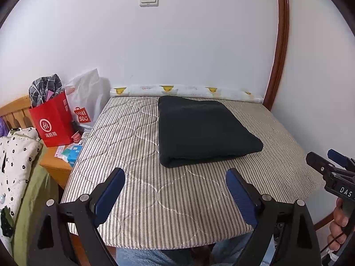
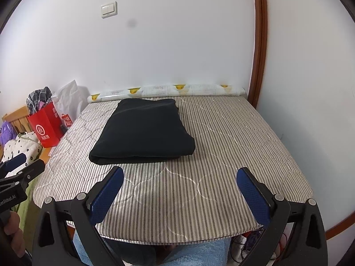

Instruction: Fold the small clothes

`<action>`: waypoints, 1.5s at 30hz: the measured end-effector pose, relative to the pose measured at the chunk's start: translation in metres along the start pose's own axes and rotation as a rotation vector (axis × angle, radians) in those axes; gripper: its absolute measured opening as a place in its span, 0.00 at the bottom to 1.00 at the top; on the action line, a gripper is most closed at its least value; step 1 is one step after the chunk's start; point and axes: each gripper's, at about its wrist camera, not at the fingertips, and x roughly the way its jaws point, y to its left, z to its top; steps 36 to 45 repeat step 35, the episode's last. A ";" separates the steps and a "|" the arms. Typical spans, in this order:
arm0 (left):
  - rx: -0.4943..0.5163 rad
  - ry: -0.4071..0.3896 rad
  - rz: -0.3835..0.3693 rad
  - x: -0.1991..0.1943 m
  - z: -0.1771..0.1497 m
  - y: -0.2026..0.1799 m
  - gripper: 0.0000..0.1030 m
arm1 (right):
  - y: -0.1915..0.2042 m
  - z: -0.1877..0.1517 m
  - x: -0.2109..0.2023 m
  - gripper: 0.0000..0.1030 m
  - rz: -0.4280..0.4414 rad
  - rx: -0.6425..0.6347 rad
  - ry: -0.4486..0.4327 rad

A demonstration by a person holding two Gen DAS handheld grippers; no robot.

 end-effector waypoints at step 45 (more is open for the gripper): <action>0.012 -0.021 -0.010 0.001 0.002 0.000 0.91 | -0.003 -0.004 -0.008 0.98 0.004 0.001 -0.025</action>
